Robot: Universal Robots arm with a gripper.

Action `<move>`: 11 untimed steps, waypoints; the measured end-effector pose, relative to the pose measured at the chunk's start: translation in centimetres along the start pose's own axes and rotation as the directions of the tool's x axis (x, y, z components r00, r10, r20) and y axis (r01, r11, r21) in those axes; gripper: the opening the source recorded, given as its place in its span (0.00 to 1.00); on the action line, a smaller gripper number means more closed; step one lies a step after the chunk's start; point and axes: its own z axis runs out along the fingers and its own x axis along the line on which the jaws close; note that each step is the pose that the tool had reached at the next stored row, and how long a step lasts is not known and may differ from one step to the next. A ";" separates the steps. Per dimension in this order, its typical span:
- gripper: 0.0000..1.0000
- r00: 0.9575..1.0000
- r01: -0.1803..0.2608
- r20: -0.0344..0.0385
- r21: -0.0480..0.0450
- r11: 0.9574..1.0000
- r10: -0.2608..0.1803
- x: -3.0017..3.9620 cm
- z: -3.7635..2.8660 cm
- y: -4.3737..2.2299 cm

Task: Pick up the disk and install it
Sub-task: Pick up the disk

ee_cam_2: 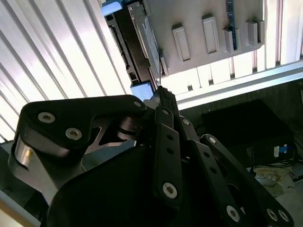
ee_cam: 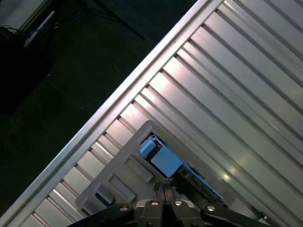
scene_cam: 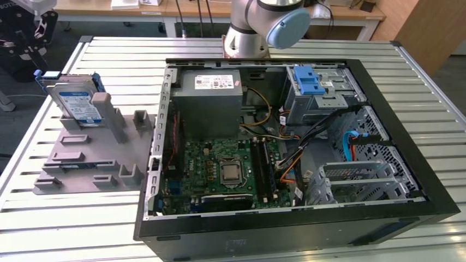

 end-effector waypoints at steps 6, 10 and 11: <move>0.11 1.000 0.031 -0.001 0.000 1.000 -0.031 0.00 0.00 0.00; 0.11 0.999 0.049 -0.002 0.000 0.999 -0.049 0.00 0.00 0.00; 0.11 0.999 0.053 -0.002 0.000 0.999 -0.053 0.00 0.00 0.00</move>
